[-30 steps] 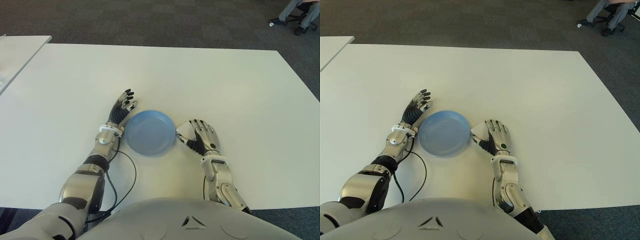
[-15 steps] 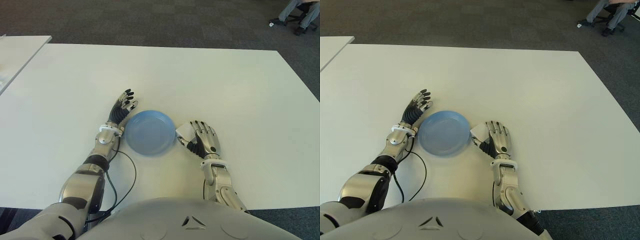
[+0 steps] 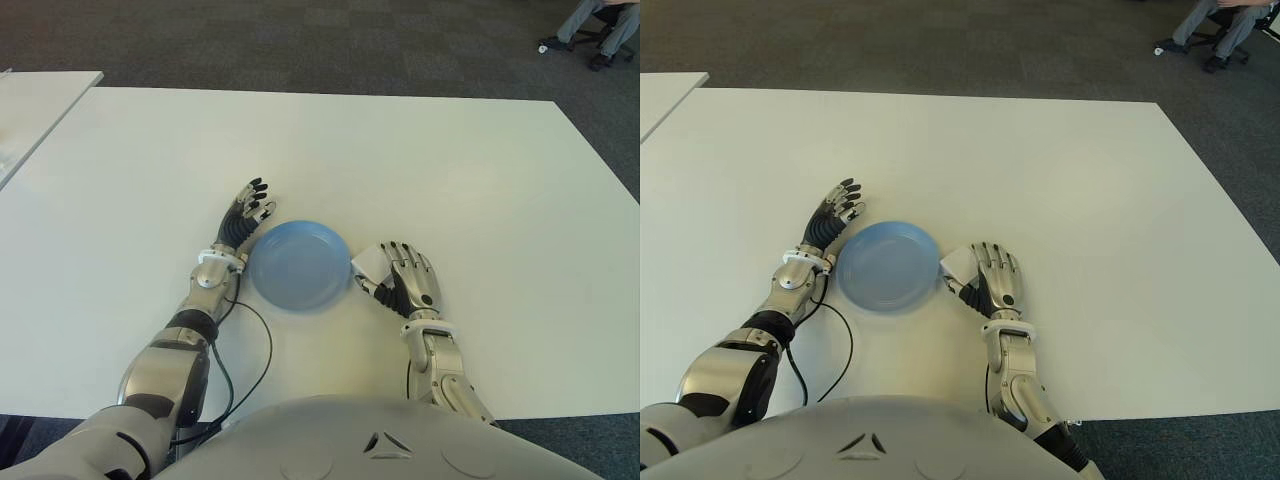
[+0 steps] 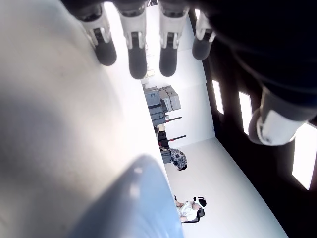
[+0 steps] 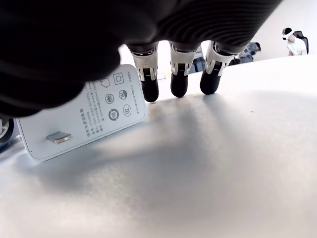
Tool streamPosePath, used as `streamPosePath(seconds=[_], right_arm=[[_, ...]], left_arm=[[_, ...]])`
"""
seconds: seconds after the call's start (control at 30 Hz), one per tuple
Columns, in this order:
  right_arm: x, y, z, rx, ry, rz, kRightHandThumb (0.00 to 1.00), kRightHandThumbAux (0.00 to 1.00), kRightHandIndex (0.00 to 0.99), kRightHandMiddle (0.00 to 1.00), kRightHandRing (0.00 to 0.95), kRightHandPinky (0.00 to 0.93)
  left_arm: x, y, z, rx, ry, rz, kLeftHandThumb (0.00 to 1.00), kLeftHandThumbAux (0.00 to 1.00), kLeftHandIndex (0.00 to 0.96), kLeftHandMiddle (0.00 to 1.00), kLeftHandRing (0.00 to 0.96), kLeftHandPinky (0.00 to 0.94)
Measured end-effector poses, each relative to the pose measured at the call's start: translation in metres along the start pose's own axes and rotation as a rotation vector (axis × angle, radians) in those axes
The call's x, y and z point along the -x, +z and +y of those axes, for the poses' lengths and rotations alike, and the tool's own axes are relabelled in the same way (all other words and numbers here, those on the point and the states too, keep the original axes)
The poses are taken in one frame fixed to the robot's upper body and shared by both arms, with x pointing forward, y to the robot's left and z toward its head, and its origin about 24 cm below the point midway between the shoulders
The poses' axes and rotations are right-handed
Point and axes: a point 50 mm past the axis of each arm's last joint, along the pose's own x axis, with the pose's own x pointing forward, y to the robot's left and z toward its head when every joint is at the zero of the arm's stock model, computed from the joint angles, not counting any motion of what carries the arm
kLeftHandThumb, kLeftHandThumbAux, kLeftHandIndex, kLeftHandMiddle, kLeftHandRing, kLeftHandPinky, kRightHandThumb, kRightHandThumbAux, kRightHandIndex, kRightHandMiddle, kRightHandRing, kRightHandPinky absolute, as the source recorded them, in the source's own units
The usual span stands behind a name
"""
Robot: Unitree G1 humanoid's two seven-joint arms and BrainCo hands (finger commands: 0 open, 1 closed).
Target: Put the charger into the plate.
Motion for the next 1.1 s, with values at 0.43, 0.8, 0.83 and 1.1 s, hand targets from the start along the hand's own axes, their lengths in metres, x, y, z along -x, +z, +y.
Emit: streamPosePath(seconds=[0.43, 0.8, 0.83, 1.1], right_arm=[[0.0008, -0.0004, 0.0016, 0.027, -0.004, 0.001, 0.304, 0.156, 0.0, 0.0, 0.0, 0.0], [0.0008, -0.0006, 0.0031, 0.031, -0.016, 0.004, 0.331, 0.241, 0.04, 0.033, 0.047, 0.105], [0.0009, -0.0008, 0.0038, 0.031, -0.026, 0.006, 0.341, 0.263, 0.067, 0.054, 0.078, 0.159], [0.0044, -0.0029, 0.0047, -0.012, -0.247, 0.044, 0.503, 0.411, 0.394, 0.622, 0.623, 0.685]], left_arm=[[-0.0005, -0.0003, 0.0004, 0.0, 0.001, 0.005, 0.0, 0.533, 0.0, 0.13, 0.135, 0.124], [-0.0004, -0.0003, 0.0005, -0.001, 0.0, 0.003, 0.0, 0.512, 0.0, 0.135, 0.141, 0.14], [-0.0004, -0.0003, 0.0005, -0.001, 0.0, 0.003, 0.0, 0.513, 0.001, 0.137, 0.142, 0.142], [-0.0016, 0.0013, 0.0015, -0.002, 0.002, -0.003, 0.0, 0.521, 0.0, 0.126, 0.132, 0.121]])
